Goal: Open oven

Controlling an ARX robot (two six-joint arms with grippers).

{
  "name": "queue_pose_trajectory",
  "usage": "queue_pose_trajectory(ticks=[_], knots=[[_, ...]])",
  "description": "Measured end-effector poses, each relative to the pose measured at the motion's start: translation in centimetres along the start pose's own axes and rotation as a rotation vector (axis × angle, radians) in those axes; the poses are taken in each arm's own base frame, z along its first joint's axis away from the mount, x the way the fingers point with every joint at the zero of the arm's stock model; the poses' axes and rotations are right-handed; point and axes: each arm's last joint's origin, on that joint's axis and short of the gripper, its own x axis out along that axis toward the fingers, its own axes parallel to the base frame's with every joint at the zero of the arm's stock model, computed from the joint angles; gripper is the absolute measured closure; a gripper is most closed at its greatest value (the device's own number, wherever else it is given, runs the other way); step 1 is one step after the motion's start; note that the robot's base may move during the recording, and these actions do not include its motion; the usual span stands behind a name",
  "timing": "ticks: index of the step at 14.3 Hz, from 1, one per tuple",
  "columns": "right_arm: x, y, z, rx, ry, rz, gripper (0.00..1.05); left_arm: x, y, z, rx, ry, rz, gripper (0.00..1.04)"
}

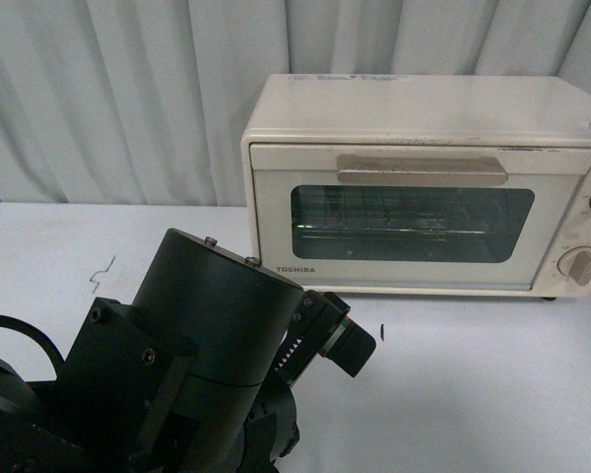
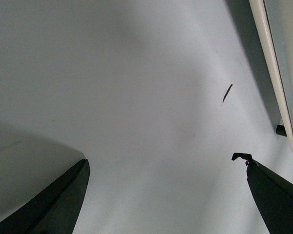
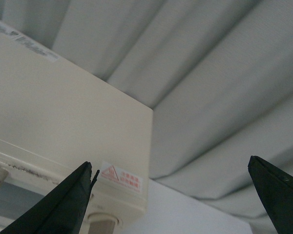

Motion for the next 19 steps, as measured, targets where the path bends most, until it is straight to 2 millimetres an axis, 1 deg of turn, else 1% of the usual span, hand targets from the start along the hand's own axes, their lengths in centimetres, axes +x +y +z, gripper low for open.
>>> queue_pose_trajectory(ticks=[1,2,3,4,6,7,9,10,14,19], knots=[[2.0,0.8,0.3,-0.075,-0.006,0.059,0.06,0.0,0.0,0.0,0.0,0.0,0.0,0.07],[3.4,1.8,0.5,-0.15,0.002,0.105,0.06,0.0,0.0,0.0,0.0,0.0,-0.001,0.07],[4.2,2.4,0.8,-0.216,-0.009,0.141,0.06,0.0,0.0,0.0,0.0,0.0,0.0,0.07],[4.7,2.7,1.3,-0.269,-0.033,0.153,0.14,0.0,0.0,0.0,0.0,0.0,0.0,0.07],[5.2,3.1,2.0,-0.379,-0.078,0.18,0.36,0.0,0.0,0.0,0.0,0.0,-0.001,0.07],[5.3,3.3,2.0,-0.428,-0.084,0.2,0.45,0.0,0.0,0.0,0.0,0.0,0.0,0.07],[5.8,4.1,1.2,-0.559,-0.074,0.268,0.74,0.0,0.0,0.0,0.0,0.0,0.0,0.07],[5.7,4.5,0.9,-0.646,-0.081,0.331,1.02,0.0,0.0,0.0,0.0,0.0,-0.001,0.07],[4.9,6.1,-0.2,-0.756,-0.103,0.511,1.03,0.0,0.0,0.0,0.0,0.0,0.0,0.07],[5.1,7.8,-0.8,-0.761,-0.106,0.614,1.03,0.0,0.0,0.0,0.0,0.0,0.0,0.07]])
